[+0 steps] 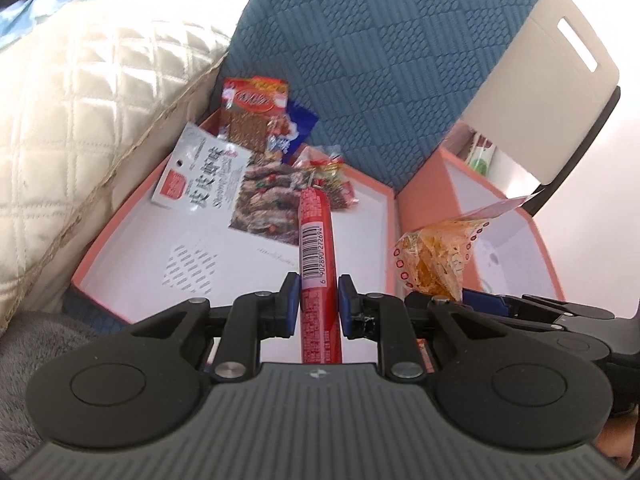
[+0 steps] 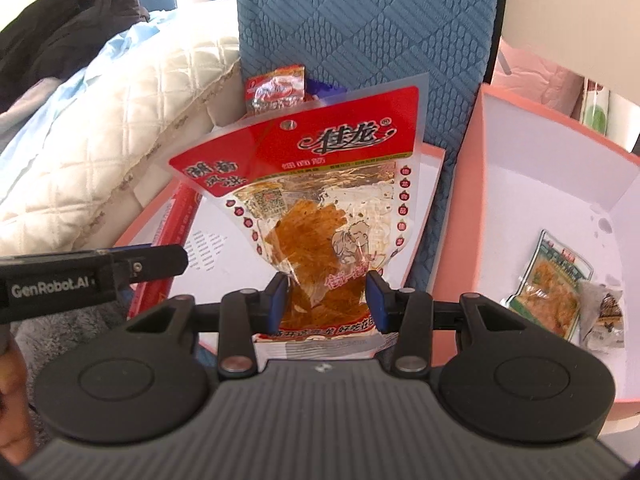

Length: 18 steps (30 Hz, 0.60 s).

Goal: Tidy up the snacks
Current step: 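Carry the red sausage to the shoebox with the left tool while the right tool carries the spicy-strip packet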

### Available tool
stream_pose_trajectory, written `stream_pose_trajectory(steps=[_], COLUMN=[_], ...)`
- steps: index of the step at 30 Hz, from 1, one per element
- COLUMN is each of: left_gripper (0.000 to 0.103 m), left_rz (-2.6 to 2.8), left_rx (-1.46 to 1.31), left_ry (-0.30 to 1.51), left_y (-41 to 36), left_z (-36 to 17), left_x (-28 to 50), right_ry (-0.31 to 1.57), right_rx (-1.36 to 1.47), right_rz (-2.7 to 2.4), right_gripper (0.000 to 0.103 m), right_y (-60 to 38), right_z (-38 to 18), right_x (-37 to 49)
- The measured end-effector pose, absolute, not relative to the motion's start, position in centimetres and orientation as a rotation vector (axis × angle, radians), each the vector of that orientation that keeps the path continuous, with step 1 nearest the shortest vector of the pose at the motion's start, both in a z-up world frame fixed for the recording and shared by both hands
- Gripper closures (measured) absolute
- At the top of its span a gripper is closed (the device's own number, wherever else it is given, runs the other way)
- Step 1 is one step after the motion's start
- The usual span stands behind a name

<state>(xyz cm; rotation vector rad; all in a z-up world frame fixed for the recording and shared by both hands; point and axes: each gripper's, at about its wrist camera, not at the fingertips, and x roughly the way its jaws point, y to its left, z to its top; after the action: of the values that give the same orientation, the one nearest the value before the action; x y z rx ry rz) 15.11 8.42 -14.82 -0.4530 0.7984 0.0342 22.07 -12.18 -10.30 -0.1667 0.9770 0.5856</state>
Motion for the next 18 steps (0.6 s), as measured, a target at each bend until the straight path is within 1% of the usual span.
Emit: stream_pose_trajectory(steps=[18], left_gripper=[0.079], left_rz=[-0.045], left_rx=[-0.427], left_ry=[0.679], left_y=[4.5], left_z=[-6.3], left_x=[17.8], right_ry=[0.854], right_rx=[-0.092], right_rz=[0.577], right_gripper=[0.058], right_y=[-16.0], right_z=[-2.9], right_x=[24.7])
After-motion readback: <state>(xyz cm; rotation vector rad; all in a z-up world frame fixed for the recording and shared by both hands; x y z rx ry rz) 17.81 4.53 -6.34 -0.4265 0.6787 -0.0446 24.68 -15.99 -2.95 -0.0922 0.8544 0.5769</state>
